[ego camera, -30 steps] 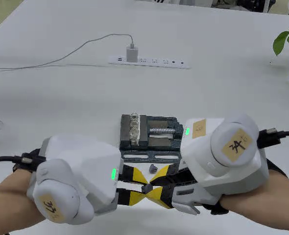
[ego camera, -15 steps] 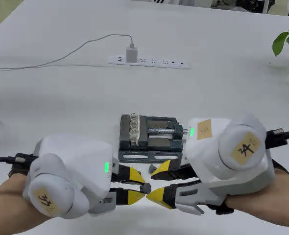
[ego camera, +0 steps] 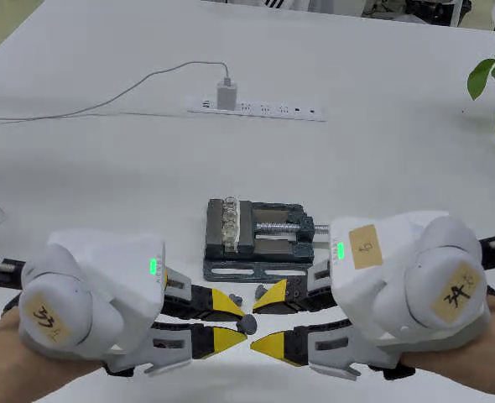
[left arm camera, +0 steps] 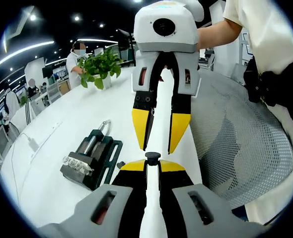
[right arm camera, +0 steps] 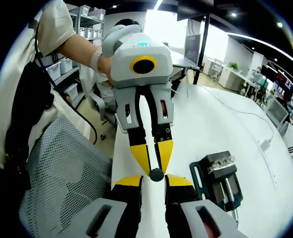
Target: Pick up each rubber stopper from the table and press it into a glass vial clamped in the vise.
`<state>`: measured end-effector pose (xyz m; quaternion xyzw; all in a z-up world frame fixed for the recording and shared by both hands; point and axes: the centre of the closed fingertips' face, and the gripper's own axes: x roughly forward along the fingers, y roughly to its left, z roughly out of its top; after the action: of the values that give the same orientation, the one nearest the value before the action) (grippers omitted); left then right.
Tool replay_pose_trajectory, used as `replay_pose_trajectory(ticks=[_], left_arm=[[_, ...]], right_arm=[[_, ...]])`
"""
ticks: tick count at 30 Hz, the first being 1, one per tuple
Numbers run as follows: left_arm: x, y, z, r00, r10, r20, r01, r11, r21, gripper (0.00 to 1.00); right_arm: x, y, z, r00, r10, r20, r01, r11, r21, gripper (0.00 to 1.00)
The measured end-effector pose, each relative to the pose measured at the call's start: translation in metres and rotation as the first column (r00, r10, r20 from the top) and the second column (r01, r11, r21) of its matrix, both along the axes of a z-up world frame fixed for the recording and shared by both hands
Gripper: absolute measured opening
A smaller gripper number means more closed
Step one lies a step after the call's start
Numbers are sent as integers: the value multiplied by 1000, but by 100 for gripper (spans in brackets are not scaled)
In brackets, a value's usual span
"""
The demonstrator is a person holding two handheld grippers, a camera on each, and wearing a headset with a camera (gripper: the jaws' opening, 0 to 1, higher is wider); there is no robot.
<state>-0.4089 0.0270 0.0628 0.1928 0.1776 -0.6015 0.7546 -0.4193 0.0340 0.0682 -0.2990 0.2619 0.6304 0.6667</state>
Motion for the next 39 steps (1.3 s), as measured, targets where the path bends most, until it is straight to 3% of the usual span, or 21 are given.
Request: replay_pose_trajectory(ticks=[33,39], left_arm=[[-5,-5,1,1000,-10,-14,10,1000,-20,4],[-5,-7,0,1000,-20,-6,20,1000,-14,4]], right_arm=[[-1,0,-3,1000,16,10,-15,1000,-15,8],[-1,-2,-4,1000,0,-9,0,1000,-21,7]])
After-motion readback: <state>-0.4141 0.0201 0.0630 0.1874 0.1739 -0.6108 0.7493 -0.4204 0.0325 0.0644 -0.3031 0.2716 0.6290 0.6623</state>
